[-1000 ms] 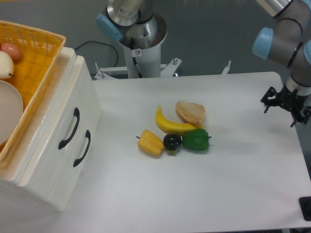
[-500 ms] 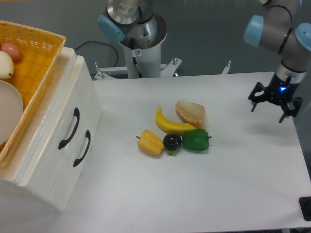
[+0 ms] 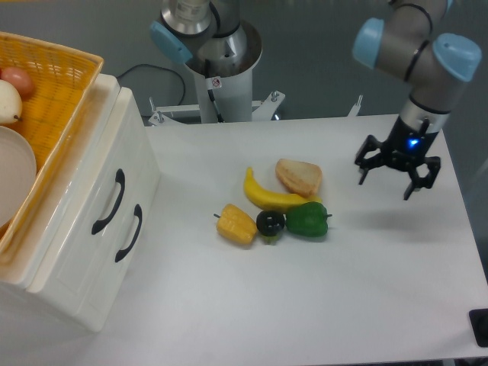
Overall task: Slide the top white drawer open
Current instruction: 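Move the gripper across the table toward the upper drawer handle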
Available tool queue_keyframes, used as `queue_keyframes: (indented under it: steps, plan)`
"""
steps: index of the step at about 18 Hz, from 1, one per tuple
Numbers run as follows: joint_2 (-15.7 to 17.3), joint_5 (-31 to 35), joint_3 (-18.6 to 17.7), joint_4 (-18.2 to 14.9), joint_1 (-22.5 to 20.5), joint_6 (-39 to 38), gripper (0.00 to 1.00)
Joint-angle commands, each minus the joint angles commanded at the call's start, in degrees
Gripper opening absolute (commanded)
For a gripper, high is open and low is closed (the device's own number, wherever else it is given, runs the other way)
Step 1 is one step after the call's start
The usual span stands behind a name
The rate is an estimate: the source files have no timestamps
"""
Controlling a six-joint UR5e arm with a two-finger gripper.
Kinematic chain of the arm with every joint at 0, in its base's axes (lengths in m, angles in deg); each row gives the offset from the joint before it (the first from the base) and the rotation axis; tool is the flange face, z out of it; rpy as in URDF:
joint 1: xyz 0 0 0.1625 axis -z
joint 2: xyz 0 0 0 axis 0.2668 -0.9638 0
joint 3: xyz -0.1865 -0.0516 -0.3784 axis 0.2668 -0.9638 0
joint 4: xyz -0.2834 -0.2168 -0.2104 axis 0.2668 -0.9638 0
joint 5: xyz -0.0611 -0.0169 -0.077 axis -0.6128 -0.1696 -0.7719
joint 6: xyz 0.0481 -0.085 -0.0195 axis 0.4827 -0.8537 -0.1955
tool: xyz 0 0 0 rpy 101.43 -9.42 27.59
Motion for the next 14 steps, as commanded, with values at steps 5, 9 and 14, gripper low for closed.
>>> queue_keyframes:
  steps: [5, 9, 14]
  plan:
    - [1.5, -0.09, 0.09, -7.1, 4.75, -3.35, 1.0]
    - [1.76, 0.26, 0.18, -15.1, 7.91, -3.62, 1.0]
    - [3.17, 0.18, 1.31, -19.6, 12.22, -7.73, 1.0]
